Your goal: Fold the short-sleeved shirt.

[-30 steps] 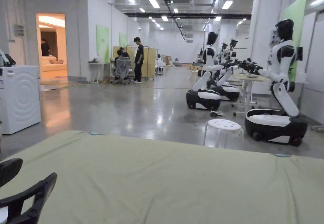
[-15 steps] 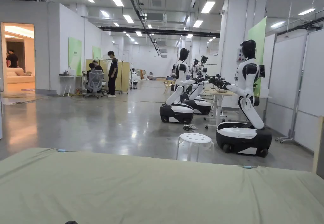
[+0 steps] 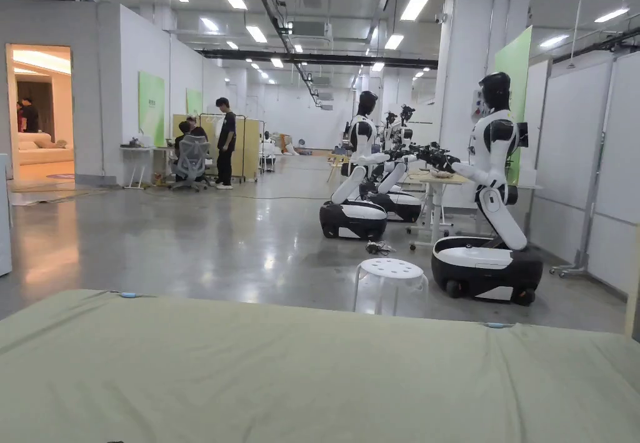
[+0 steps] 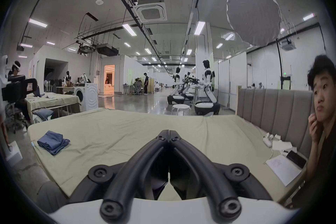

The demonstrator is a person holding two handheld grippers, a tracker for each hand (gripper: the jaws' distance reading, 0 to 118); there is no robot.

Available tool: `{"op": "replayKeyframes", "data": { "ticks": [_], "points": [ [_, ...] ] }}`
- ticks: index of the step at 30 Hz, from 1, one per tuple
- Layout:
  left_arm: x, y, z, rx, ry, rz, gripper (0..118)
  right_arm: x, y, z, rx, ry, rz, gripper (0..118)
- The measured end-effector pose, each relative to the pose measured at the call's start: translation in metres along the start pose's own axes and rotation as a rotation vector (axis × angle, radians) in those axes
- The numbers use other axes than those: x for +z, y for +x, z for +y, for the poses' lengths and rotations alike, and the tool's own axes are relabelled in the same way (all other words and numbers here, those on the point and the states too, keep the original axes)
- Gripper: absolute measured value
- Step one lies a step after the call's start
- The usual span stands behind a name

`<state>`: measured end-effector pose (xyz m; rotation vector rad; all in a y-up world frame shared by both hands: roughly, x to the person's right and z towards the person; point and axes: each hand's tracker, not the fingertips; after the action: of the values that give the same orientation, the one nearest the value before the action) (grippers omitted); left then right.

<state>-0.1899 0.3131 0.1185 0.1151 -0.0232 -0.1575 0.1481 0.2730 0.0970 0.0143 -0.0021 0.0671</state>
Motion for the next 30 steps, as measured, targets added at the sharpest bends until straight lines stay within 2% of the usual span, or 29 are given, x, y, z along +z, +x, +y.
{"op": "replayKeyframes", "data": {
  "ticks": [1, 2, 3, 4, 7, 9, 13, 23, 30],
  "points": [
    [0.000, 0.000, 0.001, -0.004, -0.003, -0.004, 48, 0.004, 0.001, 0.002, 0.006, 0.034, 0.041, 65],
    [0.001, -0.002, 0.003, 0.001, -0.003, -0.003, 62, 0.007, 0.001, 0.004, 0.001, 0.053, 0.059, 97],
    [0.001, -0.003, 0.003, 0.015, -0.007, -0.004, 62, 0.007, -0.003, 0.007, 0.003, 0.043, 0.041, 108],
    [0.003, -0.004, 0.000, 0.058, 0.012, -0.009, 62, 0.007, -0.006, 0.008, 0.018, 0.058, 0.014, 109],
    [0.008, -0.011, -0.001, 0.149, 0.036, -0.055, 62, 0.014, -0.010, 0.012, 0.029, 0.100, 0.028, 109],
    [0.011, -0.011, -0.002, 0.138, 0.054, -0.032, 62, 0.012, -0.012, 0.011, 0.036, 0.097, 0.034, 118],
    [0.015, -0.011, 0.000, 0.093, 0.081, -0.007, 62, 0.015, -0.015, 0.008, 0.012, 0.119, 0.046, 118],
    [0.012, -0.014, -0.003, 0.097, 0.046, -0.046, 62, 0.018, -0.019, 0.013, -0.024, 0.127, 0.090, 118],
    [0.009, -0.010, -0.005, 0.073, 0.023, -0.061, 62, 0.019, -0.017, 0.012, -0.045, 0.112, 0.086, 118]
  ]
}}
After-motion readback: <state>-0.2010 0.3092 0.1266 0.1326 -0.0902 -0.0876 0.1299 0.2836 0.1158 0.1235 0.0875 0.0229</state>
